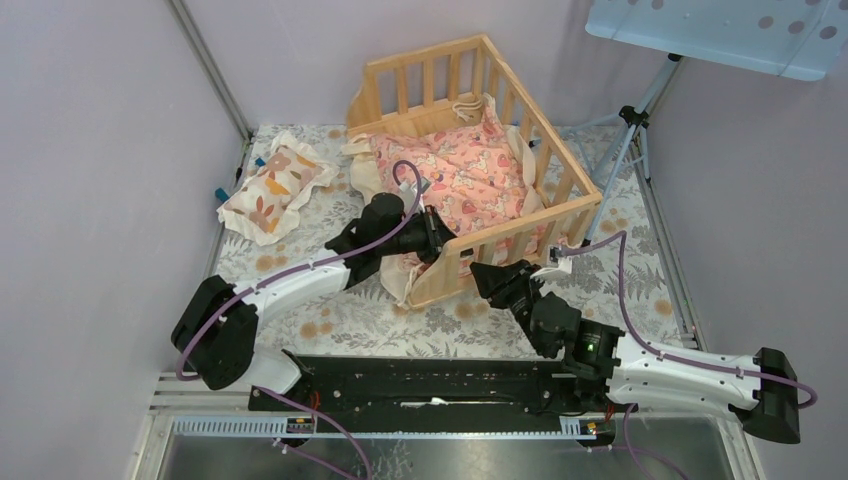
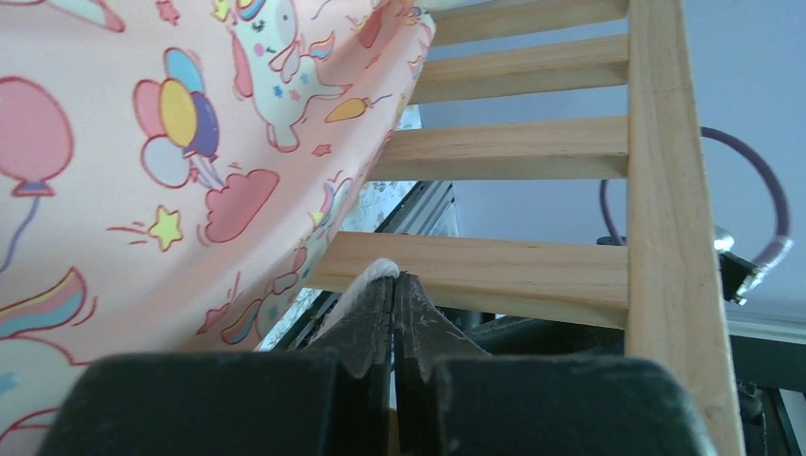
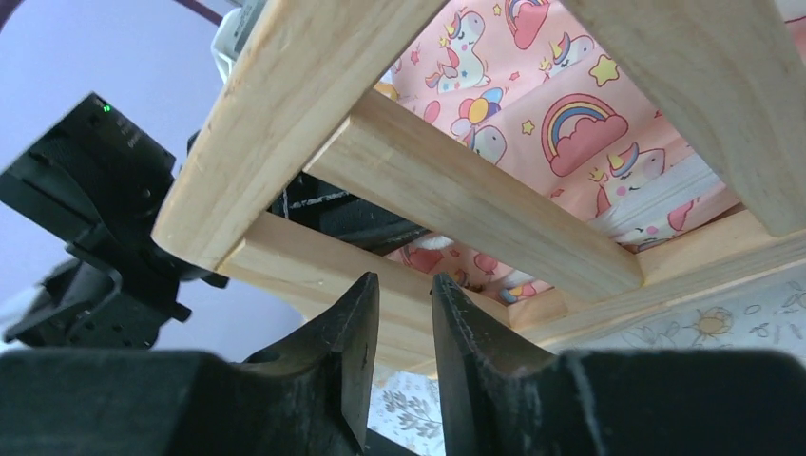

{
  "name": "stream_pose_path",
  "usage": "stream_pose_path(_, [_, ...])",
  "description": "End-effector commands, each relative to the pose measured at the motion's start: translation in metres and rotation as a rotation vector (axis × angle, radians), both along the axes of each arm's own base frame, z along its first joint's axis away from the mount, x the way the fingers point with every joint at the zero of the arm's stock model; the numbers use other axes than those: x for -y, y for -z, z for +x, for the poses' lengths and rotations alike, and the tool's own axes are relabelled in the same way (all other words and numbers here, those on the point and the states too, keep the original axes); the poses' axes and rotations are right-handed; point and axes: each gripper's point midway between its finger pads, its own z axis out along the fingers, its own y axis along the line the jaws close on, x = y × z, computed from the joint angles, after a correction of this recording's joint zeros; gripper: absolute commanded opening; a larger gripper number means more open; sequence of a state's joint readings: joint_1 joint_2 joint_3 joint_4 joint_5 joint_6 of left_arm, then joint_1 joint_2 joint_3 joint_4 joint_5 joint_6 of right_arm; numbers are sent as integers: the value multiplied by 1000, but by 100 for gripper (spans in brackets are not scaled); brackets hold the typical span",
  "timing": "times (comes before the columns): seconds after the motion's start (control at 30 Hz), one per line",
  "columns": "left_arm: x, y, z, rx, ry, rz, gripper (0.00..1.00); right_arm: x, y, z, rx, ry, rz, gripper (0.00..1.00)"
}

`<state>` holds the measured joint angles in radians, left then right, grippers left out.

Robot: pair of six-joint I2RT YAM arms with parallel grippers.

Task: Set up the pet bed
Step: Cross the ropes on the bed frame.

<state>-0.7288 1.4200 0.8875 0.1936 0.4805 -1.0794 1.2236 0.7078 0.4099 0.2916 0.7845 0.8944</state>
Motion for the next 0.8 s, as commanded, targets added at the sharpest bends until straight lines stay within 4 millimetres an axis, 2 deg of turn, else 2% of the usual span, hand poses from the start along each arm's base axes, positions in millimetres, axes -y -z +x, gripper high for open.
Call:
stream_pose_path(0.0, [17,-40,-23,75,93,-120,0,4,-11,8,-27,90,190,35])
stream_pose_path(0.17, [20,-36,-28,68,113,-114,0,-2,-1,7,-67,79,230,34])
stream_pose_path(0.33, [20,-37,-31,69,122,-116,0,0,7,8,-82,102,287,32])
stream_pose_path(0.77, [21,-27,-35,56,155,-100,0,0,4,13,-64,130,365,37])
